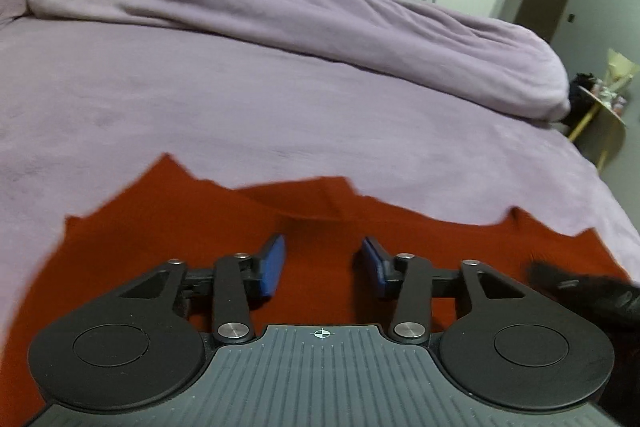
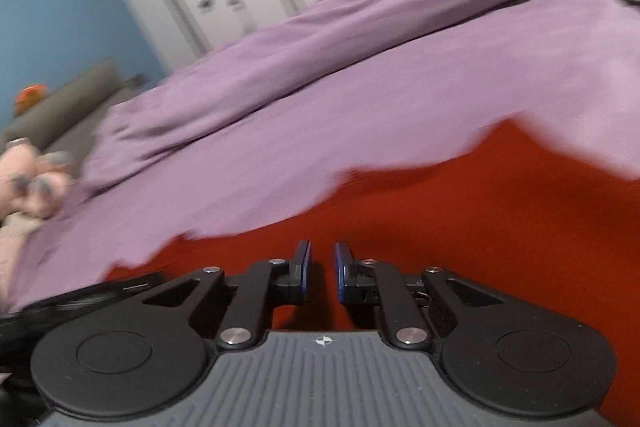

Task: Fold small clothes
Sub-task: 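Lift the hem with both grippers and fold it toward the collar, then lay the hem on the collar and open both grippers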

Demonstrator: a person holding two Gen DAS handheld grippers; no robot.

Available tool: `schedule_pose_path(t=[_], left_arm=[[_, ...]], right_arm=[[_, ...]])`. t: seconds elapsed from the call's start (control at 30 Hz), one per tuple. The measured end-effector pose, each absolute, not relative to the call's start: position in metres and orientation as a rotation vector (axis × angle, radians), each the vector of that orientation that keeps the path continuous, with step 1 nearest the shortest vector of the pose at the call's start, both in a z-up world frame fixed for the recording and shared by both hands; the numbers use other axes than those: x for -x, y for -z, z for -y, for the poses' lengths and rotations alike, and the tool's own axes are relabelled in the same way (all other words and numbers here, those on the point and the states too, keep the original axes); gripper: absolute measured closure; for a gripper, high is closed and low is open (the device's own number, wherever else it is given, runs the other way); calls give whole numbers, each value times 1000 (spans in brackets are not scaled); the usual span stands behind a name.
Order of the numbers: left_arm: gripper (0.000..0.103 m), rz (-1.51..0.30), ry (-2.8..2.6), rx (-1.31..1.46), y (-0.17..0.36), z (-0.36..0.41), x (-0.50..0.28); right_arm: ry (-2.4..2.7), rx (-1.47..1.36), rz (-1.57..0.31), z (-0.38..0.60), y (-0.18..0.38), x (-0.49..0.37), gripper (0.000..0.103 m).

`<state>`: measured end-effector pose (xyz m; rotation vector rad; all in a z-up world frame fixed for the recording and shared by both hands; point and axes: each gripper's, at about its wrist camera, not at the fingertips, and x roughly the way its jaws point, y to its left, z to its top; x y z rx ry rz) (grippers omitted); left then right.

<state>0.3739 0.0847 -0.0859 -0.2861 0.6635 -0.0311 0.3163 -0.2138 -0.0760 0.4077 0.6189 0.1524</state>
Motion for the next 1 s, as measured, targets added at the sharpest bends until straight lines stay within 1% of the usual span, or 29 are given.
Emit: schedule_pose_path(t=[0.03, 0.07, 0.13, 0.23, 0.37, 0.4, 0.43, 0.47, 0.5, 0.53, 0.57, 0.6, 0.7, 0.93, 1.0], left_arm=[[60, -662, 40, 319, 84, -94, -376], [60, -662, 32, 325, 83, -101, -379], [64, -666, -14, 310, 84, -110, -382], [69, -675, -15, 374, 89, -125, -389], [68, -693, -17, 280, 85, -116, -388], [65, -707, -17, 249, 83, -112, -387], [62, -721, -13, 225, 80, -109, -385], [61, -733, -16, 201, 76, -107, -381], [52, -735, -22, 171, 71, -102, -374], [39, -735, -28, 125, 66, -97, -366], [34, -735, -35, 82, 63, -94, -360], [30, -737, -43, 42, 60, -91, -351], [30, -758, -38, 20, 59, -94, -332], [17, -781, -102, 43, 68, -108, -331], [17, -783, -111, 30, 69, -109, -332]], right_arm=[[-127, -417, -610, 229, 75, -313, 103], [-110, -446, -606, 244, 75, -312, 103], [-95, -473, -587, 258, 74, -307, 103], [-78, -379, -579, 245, 78, -311, 103], [-31, -251, -616, 221, 66, -321, 103], [-21, -215, -618, 216, 59, -316, 103], [-16, -184, -610, 209, 54, -309, 99], [-3, -126, -594, 204, 49, -297, 90], [12, -75, -579, 204, 45, -283, 86], [20, -23, -561, 205, 45, -270, 83], [21, 17, -555, 204, 48, -258, 83], [35, 50, -557, 203, 51, -250, 83], [64, 69, -573, 215, 63, -234, 82], [178, 156, -618, 220, 61, -250, 82], [192, 222, -621, 205, 54, -250, 83]])
